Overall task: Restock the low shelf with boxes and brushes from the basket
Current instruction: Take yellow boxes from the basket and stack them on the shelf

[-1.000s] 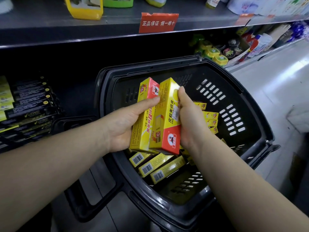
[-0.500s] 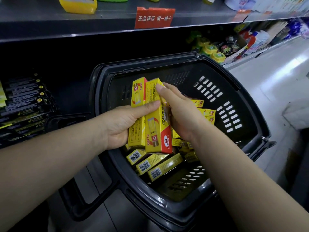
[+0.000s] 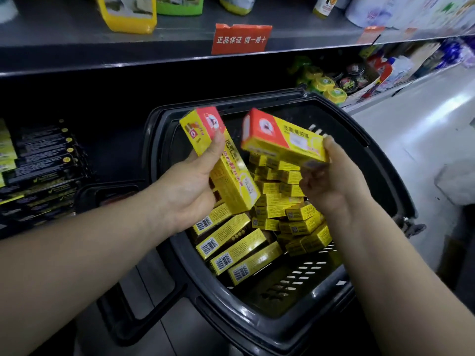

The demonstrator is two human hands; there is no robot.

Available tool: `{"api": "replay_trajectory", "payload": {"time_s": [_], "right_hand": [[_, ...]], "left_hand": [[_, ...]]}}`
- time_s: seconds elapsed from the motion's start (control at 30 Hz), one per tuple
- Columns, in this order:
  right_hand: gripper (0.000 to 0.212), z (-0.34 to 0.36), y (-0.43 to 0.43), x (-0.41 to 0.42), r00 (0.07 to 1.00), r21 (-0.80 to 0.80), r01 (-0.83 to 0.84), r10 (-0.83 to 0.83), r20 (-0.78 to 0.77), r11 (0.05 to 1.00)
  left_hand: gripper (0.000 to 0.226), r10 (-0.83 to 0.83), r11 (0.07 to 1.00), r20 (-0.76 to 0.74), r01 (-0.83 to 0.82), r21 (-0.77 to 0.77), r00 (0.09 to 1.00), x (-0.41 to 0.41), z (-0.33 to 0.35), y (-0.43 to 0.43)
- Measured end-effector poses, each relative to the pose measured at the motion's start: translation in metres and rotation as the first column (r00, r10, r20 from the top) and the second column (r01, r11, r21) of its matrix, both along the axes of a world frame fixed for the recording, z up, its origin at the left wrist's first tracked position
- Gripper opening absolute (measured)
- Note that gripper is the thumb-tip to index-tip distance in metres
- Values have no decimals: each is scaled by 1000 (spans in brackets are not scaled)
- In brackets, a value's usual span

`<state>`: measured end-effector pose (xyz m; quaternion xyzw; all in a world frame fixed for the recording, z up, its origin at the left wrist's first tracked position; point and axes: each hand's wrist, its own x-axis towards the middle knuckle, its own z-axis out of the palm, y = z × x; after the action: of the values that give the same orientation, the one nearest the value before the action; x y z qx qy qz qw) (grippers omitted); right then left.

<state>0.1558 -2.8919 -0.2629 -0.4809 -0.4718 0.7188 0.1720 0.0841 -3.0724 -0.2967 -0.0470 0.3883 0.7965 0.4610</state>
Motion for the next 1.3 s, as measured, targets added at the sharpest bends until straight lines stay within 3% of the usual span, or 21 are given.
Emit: {"api": "replay_trajectory", "payload": {"time_s": [0.1, 0.3, 0.43, 0.5, 0.6, 0.67, 0.7, 0.73, 0.8, 0.87, 0.97, 1.07, 1.2, 1.3], "right_hand": [[20, -2, -9, 0, 995, -58, -83, 80, -62, 995], [11, -6, -24, 0, 943, 74, -333, 332, 23, 940], [10, 1, -27, 3, 786, 231, -618, 600, 150, 752], [16, 6, -8, 5, 722, 273, -692, 642, 259, 668], [14, 4, 41, 6, 697, 418, -708, 466, 545, 569], [23, -14, 77, 10, 483, 362, -839, 247, 840, 407], [29, -25, 90, 13, 339, 244, -888, 196, 920, 390], [33, -38, 99, 17, 249, 138, -888, 208, 946, 438], [39, -60, 111, 23, 251, 42, -817, 290, 923, 575], [59, -78, 117, 24, 279, 89, -825, 266, 923, 558], [82, -101, 117, 12, 235, 177, -913, 120, 965, 367], [91, -112, 111, -7, 279, 278, -945, -22, 960, 171], [75, -121, 109, -23, 124, 125, -992, -65, 990, 24], [61, -122, 115, -15, 130, 114, -985, -119, 984, -128]], "left_hand": [[68, 50, 999, -10, -50, -18, 999, 3, -1, 3], [83, 101, 995, 14, -101, -8, 995, 1, -1, 2], [82, 99, 995, -3, -99, -29, 995, 2, -1, 3], [78, 100, 992, 2, -100, -74, 995, 1, -3, 3], [77, 38, 992, -46, -43, -117, 998, 2, -7, 3], [74, -14, 990, -88, 1, -140, 996, 4, -9, 3], [71, -34, 989, -104, 19, -147, 994, 5, -10, 3], [69, -53, 988, -117, 35, -151, 992, 6, -11, 4], [65, -91, 984, -137, 67, -167, 986, 7, -11, 4], [61, -121, 980, -149, 94, -176, 981, 8, -12, 3], [47, -142, 977, -155, 113, -183, 978, 8, -14, 3], [39, -161, 971, -145, 130, -203, 976, 8, -16, 5], [40, -172, 969, -115, 147, -201, 978, 13, -19, 12], [48, -215, 964, -112, 192, -186, 970, 19, -22, 19]]}}
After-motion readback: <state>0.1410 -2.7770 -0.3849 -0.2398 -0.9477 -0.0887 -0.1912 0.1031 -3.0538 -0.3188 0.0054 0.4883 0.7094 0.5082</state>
